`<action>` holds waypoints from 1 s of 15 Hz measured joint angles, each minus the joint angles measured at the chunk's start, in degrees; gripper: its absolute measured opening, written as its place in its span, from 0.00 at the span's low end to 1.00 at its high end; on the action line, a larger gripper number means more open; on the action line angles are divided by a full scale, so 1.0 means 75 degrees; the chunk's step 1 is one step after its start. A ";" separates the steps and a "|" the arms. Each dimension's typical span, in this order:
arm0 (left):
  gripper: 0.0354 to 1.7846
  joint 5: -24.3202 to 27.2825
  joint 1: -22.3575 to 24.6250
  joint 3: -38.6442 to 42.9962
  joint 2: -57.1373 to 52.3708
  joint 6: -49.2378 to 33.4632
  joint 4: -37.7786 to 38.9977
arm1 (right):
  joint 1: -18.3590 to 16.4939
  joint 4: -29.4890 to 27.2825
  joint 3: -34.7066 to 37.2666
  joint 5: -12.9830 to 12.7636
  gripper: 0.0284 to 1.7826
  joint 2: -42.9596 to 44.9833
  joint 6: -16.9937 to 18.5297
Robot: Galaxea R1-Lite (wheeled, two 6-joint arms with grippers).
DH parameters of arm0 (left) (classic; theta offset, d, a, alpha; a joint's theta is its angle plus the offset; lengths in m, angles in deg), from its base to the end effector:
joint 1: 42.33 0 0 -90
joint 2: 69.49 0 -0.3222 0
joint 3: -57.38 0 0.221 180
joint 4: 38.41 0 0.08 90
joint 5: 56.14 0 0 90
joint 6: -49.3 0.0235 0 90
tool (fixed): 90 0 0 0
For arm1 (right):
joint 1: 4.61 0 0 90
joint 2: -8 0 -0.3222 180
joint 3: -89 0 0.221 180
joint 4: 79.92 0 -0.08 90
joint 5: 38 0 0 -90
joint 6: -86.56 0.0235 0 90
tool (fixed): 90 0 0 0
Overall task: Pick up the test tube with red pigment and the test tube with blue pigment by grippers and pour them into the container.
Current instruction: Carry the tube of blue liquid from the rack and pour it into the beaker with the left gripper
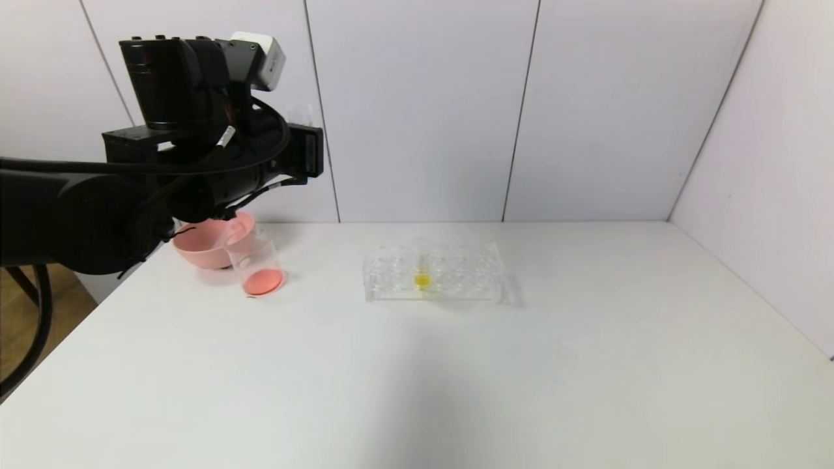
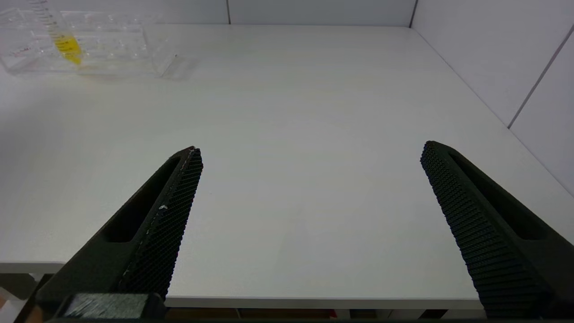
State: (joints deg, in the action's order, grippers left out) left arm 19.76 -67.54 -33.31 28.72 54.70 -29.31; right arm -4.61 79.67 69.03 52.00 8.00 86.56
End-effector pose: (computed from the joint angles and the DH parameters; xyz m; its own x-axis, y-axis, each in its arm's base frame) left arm 0.3353 -0.1515 0.2928 0.9809 -0.1925 0.0267 0.1896 0.9780 0.0874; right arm -0.0110 0.0000 0.0747 1.0000 0.0000 -0.0077 0.0000 1.0000 0.0000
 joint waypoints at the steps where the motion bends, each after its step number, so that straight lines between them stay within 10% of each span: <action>1: 0.23 0.0150 0.0179 0.0114 -0.0052 -0.0029 0.0008 | 0.0000 0.0000 0.0000 0.0000 1.00 0.0000 0.0000; 15: 0.23 0.3228 0.3680 0.0826 -0.0545 -0.0280 -0.0015 | 0.0000 0.0000 0.0000 0.0000 1.00 0.0000 0.0000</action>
State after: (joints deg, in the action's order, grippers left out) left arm 43.97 -39.95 -27.11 24.64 52.61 -29.42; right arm -4.61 79.67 69.03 52.00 8.00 86.56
